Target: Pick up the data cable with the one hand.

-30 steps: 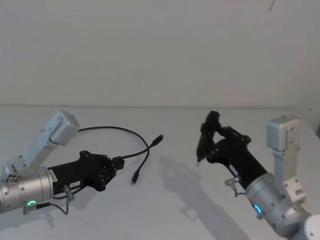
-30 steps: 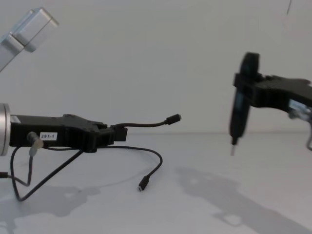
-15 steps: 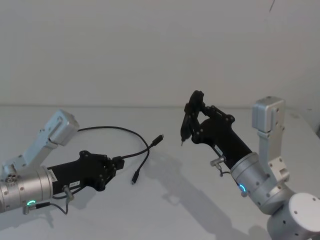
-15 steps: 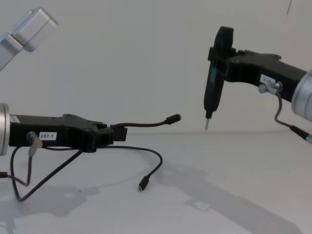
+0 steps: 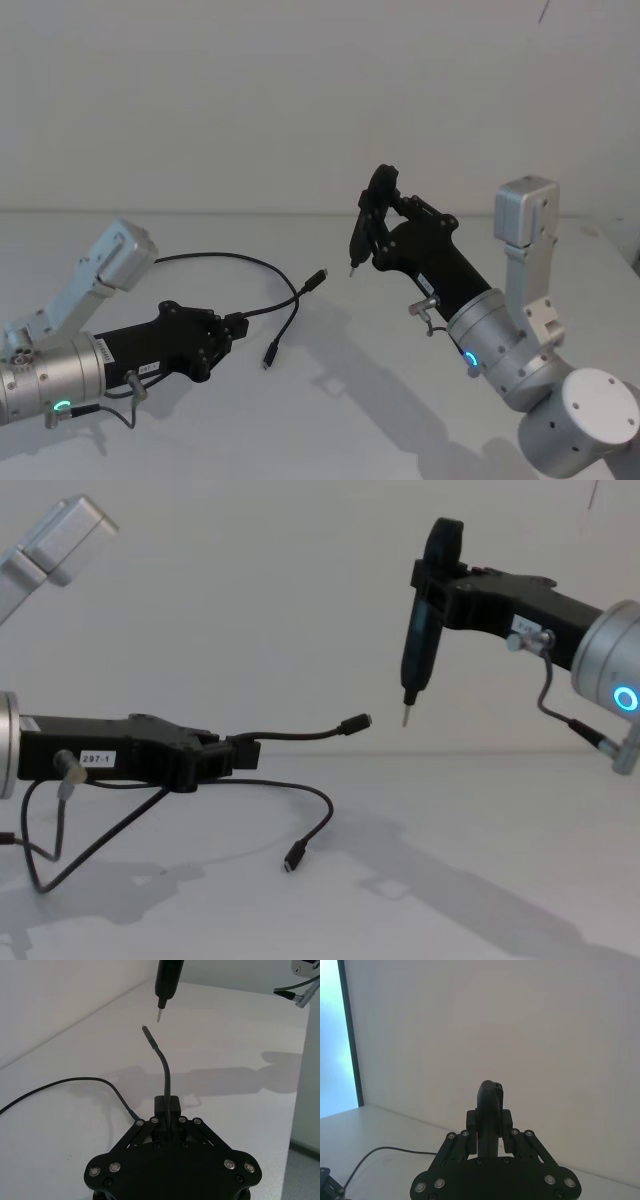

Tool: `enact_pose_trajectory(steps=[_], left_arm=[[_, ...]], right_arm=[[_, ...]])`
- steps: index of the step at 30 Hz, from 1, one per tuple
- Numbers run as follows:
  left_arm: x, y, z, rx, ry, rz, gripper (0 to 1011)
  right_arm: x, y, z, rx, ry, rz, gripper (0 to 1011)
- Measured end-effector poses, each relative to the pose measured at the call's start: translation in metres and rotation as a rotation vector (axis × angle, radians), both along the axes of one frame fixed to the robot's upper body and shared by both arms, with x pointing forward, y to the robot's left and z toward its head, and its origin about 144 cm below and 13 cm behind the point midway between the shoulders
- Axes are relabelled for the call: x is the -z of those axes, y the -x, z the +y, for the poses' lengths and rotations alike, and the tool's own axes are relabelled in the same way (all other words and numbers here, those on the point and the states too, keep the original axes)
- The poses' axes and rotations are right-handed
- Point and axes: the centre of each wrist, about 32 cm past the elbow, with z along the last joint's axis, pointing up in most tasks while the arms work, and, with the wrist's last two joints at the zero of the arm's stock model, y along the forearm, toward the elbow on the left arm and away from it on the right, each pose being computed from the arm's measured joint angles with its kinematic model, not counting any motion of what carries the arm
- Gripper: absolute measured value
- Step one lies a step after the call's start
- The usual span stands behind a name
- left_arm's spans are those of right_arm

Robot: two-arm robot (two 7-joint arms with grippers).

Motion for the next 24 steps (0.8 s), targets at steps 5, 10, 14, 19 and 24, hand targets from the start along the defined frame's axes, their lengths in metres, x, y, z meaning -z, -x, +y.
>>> enact_pose_trajectory(steps=[5,10,14,19,24], left_arm=[[0.0,0.0,0.0,0.0,0.0,0.0,36],[0.0,0.0,0.0,0.0,0.0,0.0,36],[0.0,0.0,0.0,0.0,0.0,0.0,36],[0.0,0.0,0.0,0.001,0.0,0.0,36],[0.0,0.0,0.0,0.001,0.0,0.0,36]], right_arm=[[0.001,-0.002,0.007,-0.017,-0.015,0.006,279],[0.001,-0.004,0.013,-0.035,-0.029,0.011,279],[0.002,-0.005,0.017,-0.047,-0.035,0.013,279],[0.002,-0.006,0.02,-0.057,-0.042,0.013,279],[0.003,-0.007,0.023,-0.064,-0.048,0.011,279]])
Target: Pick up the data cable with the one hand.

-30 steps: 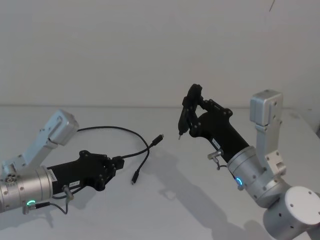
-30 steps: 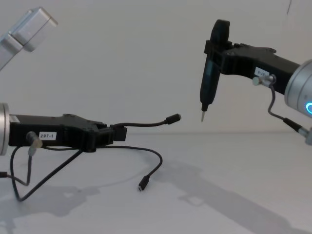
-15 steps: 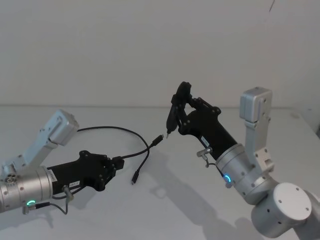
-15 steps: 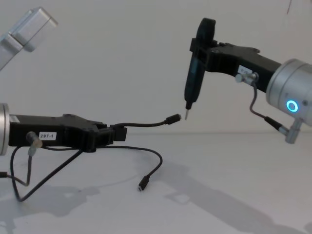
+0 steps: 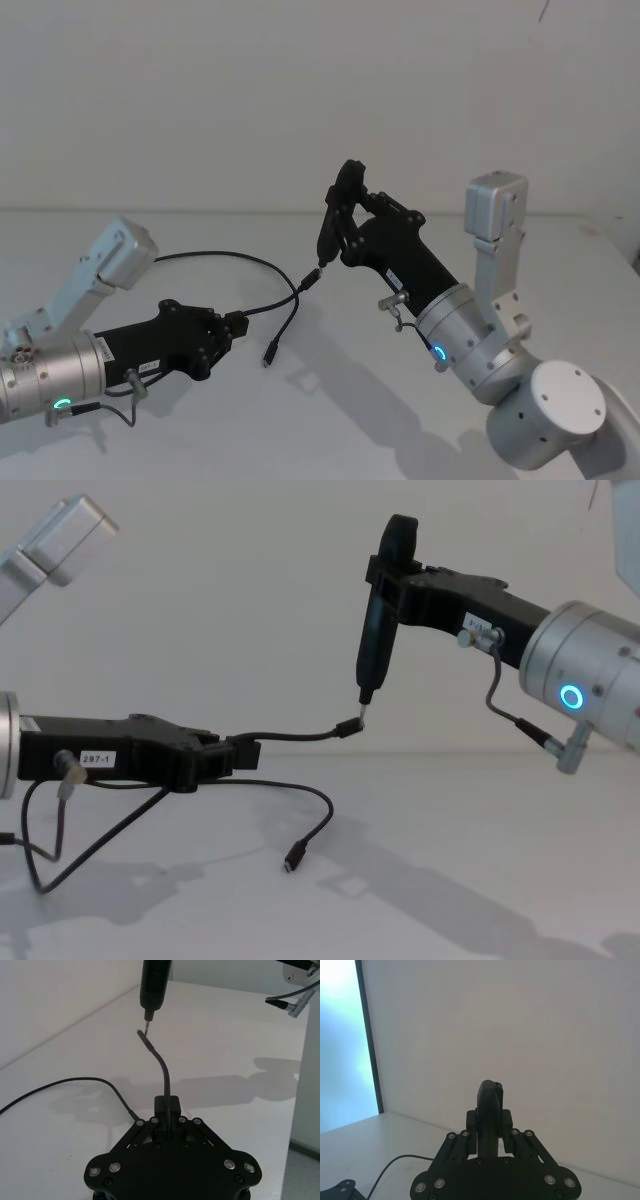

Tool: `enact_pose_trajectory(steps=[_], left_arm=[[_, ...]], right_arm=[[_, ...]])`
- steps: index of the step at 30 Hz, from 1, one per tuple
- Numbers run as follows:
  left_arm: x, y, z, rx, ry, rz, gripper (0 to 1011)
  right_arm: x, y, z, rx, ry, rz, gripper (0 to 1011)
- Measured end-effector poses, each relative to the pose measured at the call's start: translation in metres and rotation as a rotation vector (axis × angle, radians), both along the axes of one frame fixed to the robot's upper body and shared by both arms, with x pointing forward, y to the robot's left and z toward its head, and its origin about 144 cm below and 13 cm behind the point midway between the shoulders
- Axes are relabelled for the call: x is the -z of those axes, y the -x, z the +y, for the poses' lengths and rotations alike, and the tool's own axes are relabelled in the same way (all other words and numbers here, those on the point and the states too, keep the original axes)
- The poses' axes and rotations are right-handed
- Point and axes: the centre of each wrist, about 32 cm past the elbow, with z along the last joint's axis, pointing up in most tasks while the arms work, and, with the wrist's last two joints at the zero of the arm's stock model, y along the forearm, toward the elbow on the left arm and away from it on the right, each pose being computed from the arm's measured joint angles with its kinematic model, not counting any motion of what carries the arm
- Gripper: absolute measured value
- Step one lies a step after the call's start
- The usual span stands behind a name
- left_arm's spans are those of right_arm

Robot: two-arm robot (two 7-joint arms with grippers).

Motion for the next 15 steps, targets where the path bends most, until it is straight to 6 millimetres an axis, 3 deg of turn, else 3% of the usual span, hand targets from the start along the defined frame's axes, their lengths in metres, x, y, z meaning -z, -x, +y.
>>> enact_pose_trajectory(steps=[15], left_arm=[[0.0,0.0,0.0,0.0,0.0,0.0,36]], right_arm=[[0.0023,-0.0038,0.0017,-0.014,-0.007,-0.004,279]])
